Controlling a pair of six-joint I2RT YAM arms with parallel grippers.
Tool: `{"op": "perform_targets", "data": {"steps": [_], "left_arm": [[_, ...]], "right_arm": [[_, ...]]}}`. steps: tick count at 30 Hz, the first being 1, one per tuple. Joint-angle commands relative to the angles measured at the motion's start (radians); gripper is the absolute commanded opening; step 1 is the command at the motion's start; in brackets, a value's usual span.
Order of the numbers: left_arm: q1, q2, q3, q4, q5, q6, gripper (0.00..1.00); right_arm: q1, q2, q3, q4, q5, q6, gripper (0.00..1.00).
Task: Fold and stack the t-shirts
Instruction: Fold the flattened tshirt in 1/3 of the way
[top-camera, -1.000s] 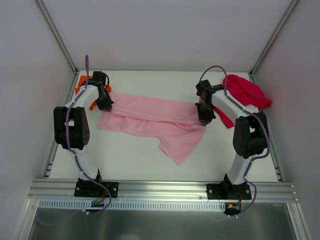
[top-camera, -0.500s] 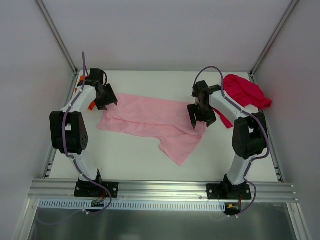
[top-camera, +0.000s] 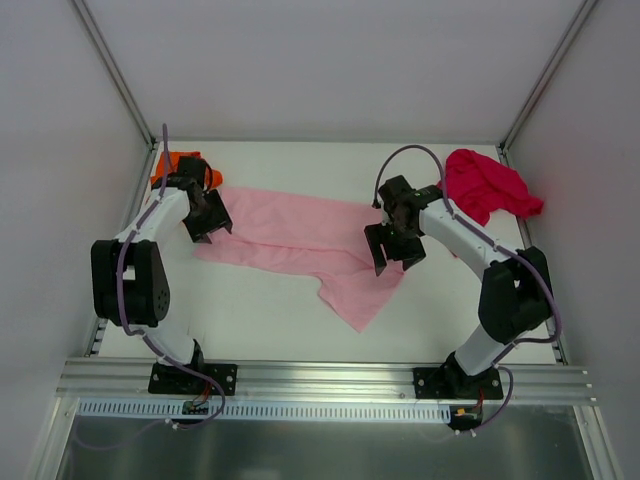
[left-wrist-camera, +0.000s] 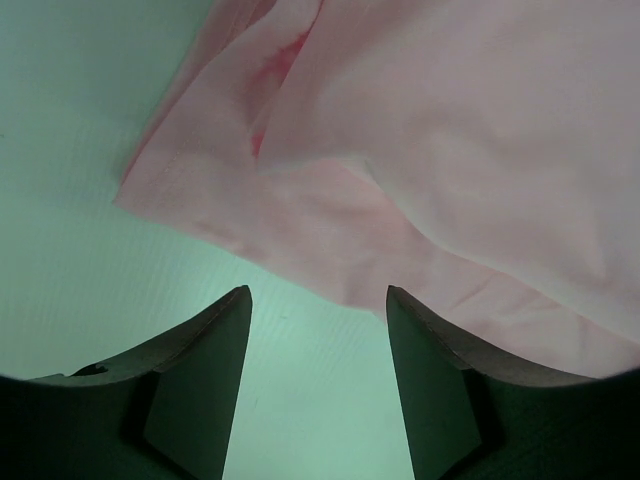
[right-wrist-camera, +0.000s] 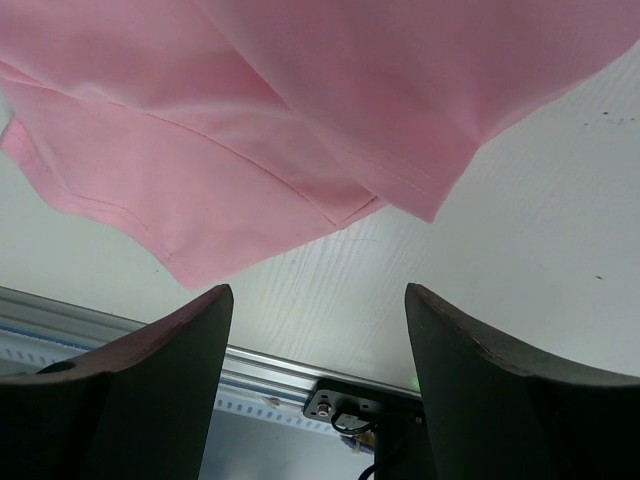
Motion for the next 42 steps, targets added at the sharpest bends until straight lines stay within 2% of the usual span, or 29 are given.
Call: {"op": "perform_targets", "data": {"steps": [1, 8, 18, 25, 42], "left_arm": [[0.012, 0.054, -0.009, 0.002, -0.002, -0.020, 0.57], [0.012, 0.123, 0.048, 0.024, -0.045, -0.002, 0.56], [0.010, 0.132, 0.088, 0.054, -0.087, -0.003, 0.55], [0.010, 0.175, 0.114, 0.051, -0.110, 0.003, 0.56], [0.010, 0.232, 0.111, 0.102, -0.121, 0.001, 0.54]], "right_arm": [[0.002, -0.003, 0.013, 0.006, -0.003, 0.012, 0.74], [0.000, 0.011, 0.092, -0.014, 0.017, -0.012, 0.74], [0.002, -0.003, 0.055, -0.004, 0.026, -0.038, 0.73], [-0.001, 0.002, 0.009, 0.051, 0.107, -0.024, 0.73], [-0.041, 0.180, 0.030, 0.103, 0.100, 0.028, 0.72]]}}
